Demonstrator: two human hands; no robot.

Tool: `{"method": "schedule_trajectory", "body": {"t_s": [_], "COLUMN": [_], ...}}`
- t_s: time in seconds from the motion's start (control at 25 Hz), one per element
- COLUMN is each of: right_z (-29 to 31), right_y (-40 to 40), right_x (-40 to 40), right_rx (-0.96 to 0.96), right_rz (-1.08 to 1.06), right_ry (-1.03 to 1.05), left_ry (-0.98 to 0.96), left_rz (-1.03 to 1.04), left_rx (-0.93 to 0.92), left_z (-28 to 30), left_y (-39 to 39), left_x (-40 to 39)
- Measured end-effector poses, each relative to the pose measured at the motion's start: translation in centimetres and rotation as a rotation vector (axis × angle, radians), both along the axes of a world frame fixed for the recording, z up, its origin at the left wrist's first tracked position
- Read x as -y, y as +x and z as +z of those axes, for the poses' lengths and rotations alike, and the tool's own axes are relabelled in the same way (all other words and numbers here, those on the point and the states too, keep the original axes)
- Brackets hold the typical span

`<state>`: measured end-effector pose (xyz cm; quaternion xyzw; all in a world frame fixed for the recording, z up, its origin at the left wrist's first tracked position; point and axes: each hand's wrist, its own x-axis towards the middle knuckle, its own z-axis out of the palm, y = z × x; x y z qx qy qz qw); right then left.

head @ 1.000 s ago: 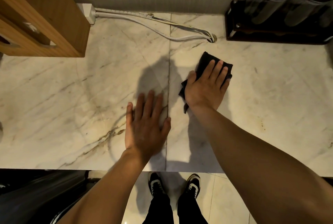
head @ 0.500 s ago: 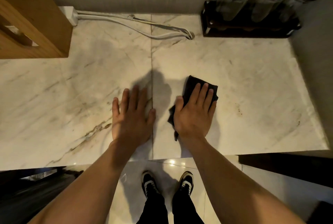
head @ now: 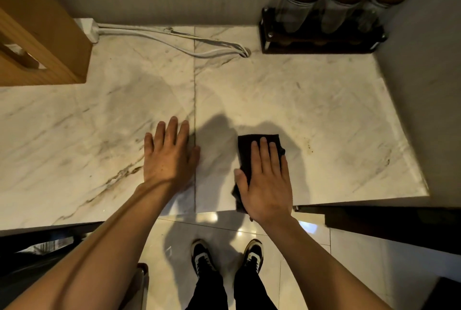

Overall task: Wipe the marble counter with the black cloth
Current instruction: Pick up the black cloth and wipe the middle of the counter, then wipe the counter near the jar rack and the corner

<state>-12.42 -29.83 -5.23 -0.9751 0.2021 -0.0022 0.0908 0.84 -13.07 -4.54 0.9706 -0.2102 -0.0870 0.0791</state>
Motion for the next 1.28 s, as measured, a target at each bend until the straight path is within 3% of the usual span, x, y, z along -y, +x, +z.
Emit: {"method": "schedule_trajectory", "body": {"t_s": [0.44,0.68,0.92,1.28], "right_z": [0.9,0.8,0.6,0.8], "right_y": [-0.7,2.2,5.7,12.5], "right_x": [7.7,10.4,11.5,12.0], "right_rx": [-0.105,-0.154,-0.134,-0.123], "right_rz": [0.48,0.574,0.552,0.348], "right_ry": [-0.049,-0.072,-0.081,-0.072], "left_ry": [-0.201,-0.091,-0.049,0.008], "left_rz": [-0.098,-0.158,-0.138,-0.136], "left_rx": [0.105,0.088,0.05,0.002], "left_z": [0.3,-0.4,-0.2,0.1], "left_y": [-2.5,-2.8,-2.8,-2.5], "left_x": [4.5,5.2,5.2,5.5]}}
